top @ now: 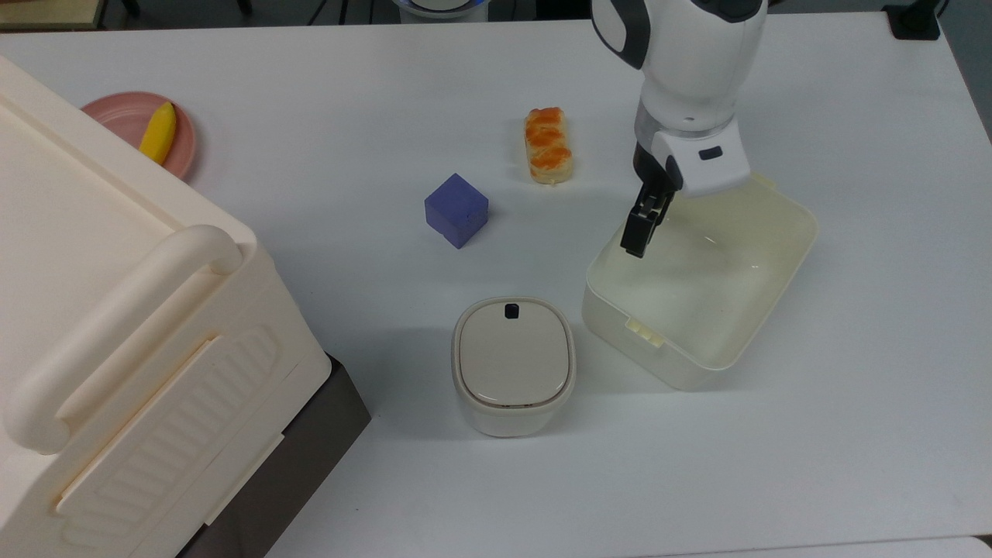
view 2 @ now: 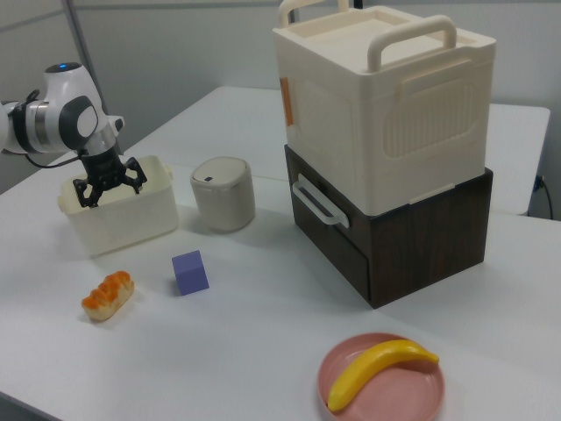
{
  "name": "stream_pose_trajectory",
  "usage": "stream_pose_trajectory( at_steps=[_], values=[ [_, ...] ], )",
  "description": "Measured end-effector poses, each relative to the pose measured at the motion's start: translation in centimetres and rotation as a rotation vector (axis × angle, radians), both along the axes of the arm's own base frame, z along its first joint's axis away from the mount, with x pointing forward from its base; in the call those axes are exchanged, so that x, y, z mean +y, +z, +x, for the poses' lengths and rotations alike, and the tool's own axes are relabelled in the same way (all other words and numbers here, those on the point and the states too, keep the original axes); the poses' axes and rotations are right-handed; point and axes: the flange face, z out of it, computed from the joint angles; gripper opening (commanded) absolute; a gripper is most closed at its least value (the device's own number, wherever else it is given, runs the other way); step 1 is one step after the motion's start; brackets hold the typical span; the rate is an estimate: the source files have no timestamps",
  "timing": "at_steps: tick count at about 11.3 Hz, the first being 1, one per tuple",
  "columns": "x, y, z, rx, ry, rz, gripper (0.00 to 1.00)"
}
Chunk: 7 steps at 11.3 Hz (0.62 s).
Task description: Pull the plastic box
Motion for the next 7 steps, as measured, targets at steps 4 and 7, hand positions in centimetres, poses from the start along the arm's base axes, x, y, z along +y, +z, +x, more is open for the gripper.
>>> stream_pose_trajectory(
  at_steps=[4,7],
  values=[
    [-2.8,-0.3,-0.5,0.020,-0.015,-0.025,1.00],
    [-4.7,0.1,-2.1,0.041,-0.032,-0.038,1.00]
  ],
)
